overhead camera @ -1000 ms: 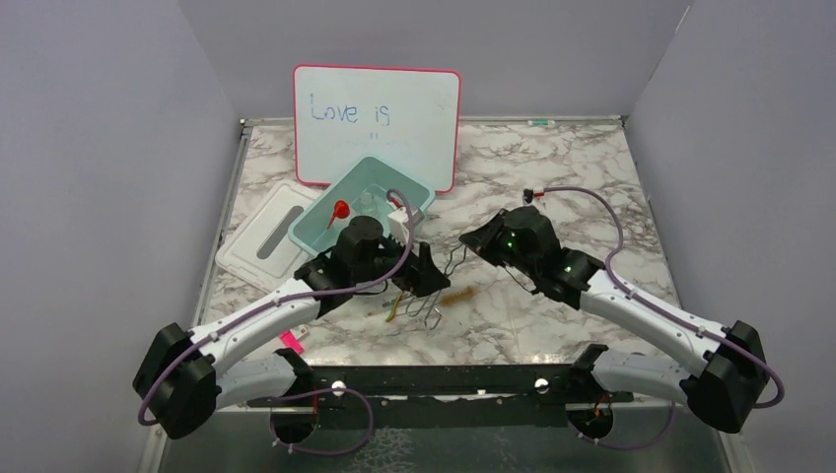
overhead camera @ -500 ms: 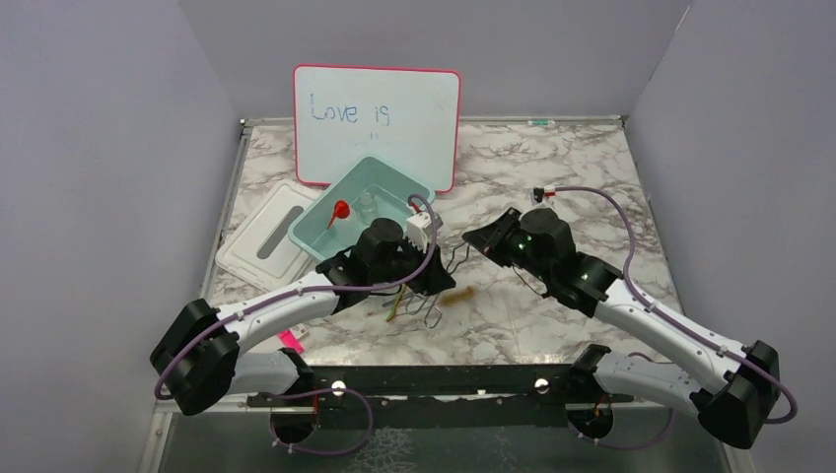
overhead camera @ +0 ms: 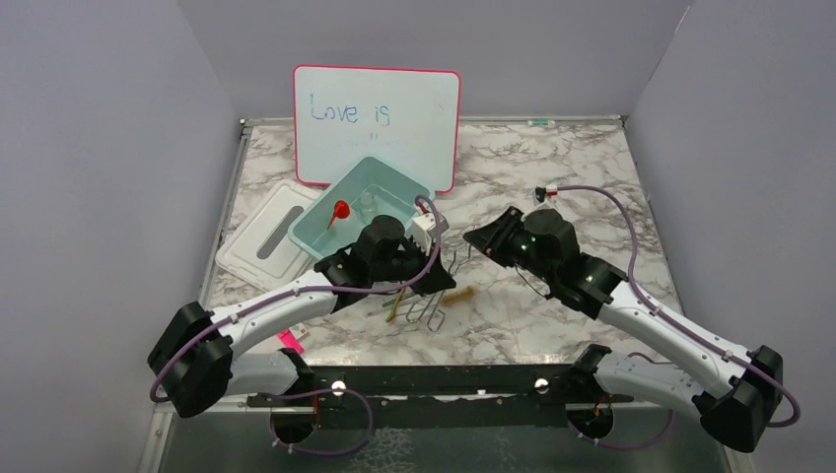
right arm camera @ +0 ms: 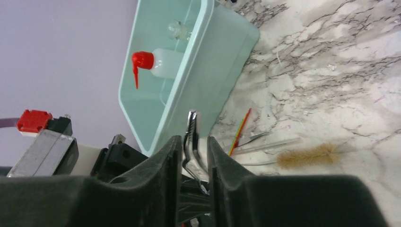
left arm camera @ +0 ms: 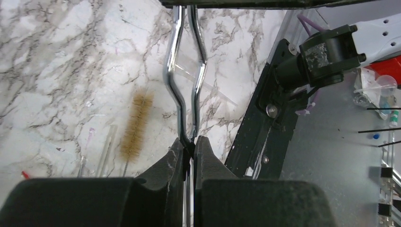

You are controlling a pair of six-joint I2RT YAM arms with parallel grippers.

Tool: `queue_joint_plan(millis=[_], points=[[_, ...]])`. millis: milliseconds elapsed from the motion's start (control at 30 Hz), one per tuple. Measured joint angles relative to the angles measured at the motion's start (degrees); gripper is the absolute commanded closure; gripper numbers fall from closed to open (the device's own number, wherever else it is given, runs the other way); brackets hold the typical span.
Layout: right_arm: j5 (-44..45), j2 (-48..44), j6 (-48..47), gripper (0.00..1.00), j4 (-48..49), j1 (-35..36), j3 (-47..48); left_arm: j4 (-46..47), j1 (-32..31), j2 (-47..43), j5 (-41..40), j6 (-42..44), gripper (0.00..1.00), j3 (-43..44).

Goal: Organize the chemistry lab equipment

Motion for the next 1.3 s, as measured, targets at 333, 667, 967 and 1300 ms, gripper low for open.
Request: queue_joint_plan(millis=[333,667,967,1300], points=[[3.6,-4.4,-4.2,0.35,-3.7,0.0,4.6,-15.8,0.1,-6.3,-7.0,5.5,1.0,10.8],[8.2,-10.8,-5.8,0.35,-7.1,0.0,5.4,-31.5,0.9,-7.7,-24.0,15.6,1.0,25.9],[8.4,-11.2,-5.7,0.35,-9.5,0.0,5.4,-40.8,9.2,1.1,-32.5,28.2,1.0,32.3],[8.4,-12.1,-5.6,0.35,-10.6,0.0,4.0,-44.1,22.0,9.6,-23.2,34.1,1.0,32.2]])
